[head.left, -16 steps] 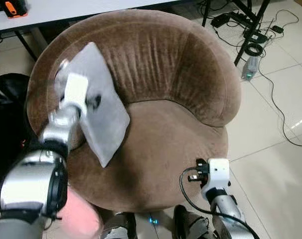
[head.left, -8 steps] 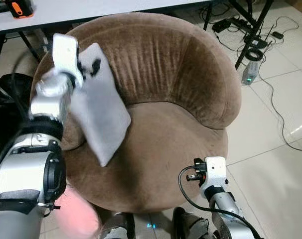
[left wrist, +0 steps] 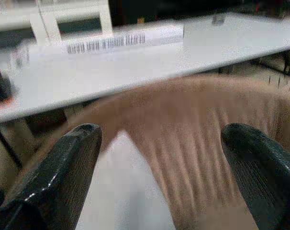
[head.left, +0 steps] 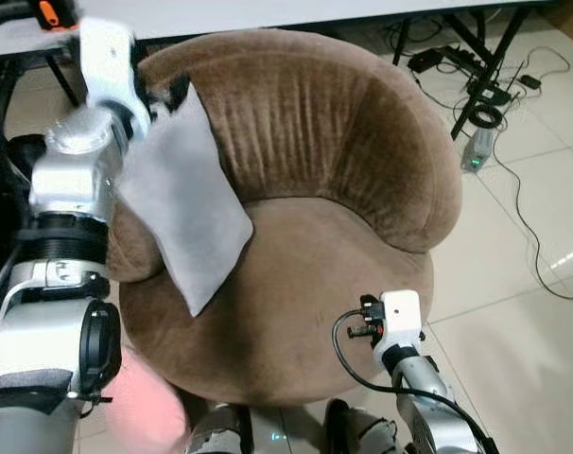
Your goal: Move the pillow to the sofa from floor
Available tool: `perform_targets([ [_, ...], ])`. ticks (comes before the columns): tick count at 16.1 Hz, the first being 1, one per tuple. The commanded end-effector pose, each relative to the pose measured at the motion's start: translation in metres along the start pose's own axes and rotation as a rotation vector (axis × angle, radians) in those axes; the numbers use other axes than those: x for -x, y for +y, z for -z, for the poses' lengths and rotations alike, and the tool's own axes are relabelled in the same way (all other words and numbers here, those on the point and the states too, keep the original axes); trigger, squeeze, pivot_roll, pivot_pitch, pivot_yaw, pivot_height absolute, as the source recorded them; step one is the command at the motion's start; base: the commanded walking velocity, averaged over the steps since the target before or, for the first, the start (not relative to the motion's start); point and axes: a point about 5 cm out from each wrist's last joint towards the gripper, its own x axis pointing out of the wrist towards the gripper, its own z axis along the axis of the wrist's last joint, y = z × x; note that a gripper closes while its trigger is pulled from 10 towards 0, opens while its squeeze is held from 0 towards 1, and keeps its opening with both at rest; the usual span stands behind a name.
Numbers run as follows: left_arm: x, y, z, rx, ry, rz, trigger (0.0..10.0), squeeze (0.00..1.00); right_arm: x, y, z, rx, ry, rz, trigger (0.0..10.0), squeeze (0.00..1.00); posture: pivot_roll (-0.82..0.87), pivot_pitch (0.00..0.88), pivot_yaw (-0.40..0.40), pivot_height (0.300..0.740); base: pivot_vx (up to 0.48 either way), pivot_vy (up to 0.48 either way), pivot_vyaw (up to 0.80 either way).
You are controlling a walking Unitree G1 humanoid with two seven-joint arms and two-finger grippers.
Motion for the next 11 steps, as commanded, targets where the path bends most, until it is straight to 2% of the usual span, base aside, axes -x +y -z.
perform_targets([
  [1, 0.002, 0.0, -0.026, 0.012, -0.098, 0.019, 10.0, 0.0, -0.001, -0.001, 0.004, 0.01, 0.011, -0.01, 10.0, 0.0, -0.03, 0.132, -0.01, 0.74, 0.0, 0.0, 0.0],
  [2, 0.003, -0.002, -0.034, 0.024, -0.14, 0.032, 10.0, 0.0, -0.002, -0.001, 0.003, 0.011, 0.012, -0.012, 10.0, 0.0, -0.03, 0.132, -0.01, 0.74, 0.0, 0.0, 0.0],
  [3, 0.009, -0.009, -0.044, 0.007, -0.2, 0.073, 10.0, 0.0, -0.003, -0.001, 0.003, 0.014, 0.011, -0.016, 10.0, 0.0, -0.02, 0.133, -0.012, 0.74, 0.0, 0.0, 0.0],
  [4, 0.015, -0.017, -0.046, 0.003, -0.23, 0.117, 10.0, 0.0, -0.004, -0.001, 0.003, 0.017, 0.01, -0.021, 10.0, 0.0, -0.01, 0.135, -0.012, 0.74, 0.0, 0.0, 0.0],
  [5, 0.023, -0.03, -0.036, 0.054, -0.237, 0.169, 10.0, 0.0, -0.005, 0.0, 0.002, 0.019, 0.008, -0.026, 10.0, 0.0, -0.01, 0.139, -0.013, 0.74, 0.0, 0.0, 0.0],
  [6, 0.026, -0.035, -0.021, 0.086, -0.192, 0.165, 10.0, 0.0, -0.007, 0.001, 0.0, 0.018, 0.004, -0.028, 10.0, 0.0, -0.01, 0.142, -0.014, 0.74, 0.0, 0.0, 0.0],
  [8, 0.037, -0.048, 0.021, 0.164, -0.073, 0.126, 10.0, 0.0, -0.01, -0.001, -0.005, 0.021, -0.012, -0.028, 10.0, 0.0, -0.01, 0.145, -0.019, 0.74, 0.0, 0.0, 0.0],
  [11, 0.044, -0.054, 0.034, 0.182, -0.045, 0.125, 10.0, 0.0, -0.012, -0.003, -0.007, 0.026, -0.018, -0.027, 10.0, 0.0, -0.01, 0.145, -0.023, 0.74, 0.0, 0.0, 0.0],
])
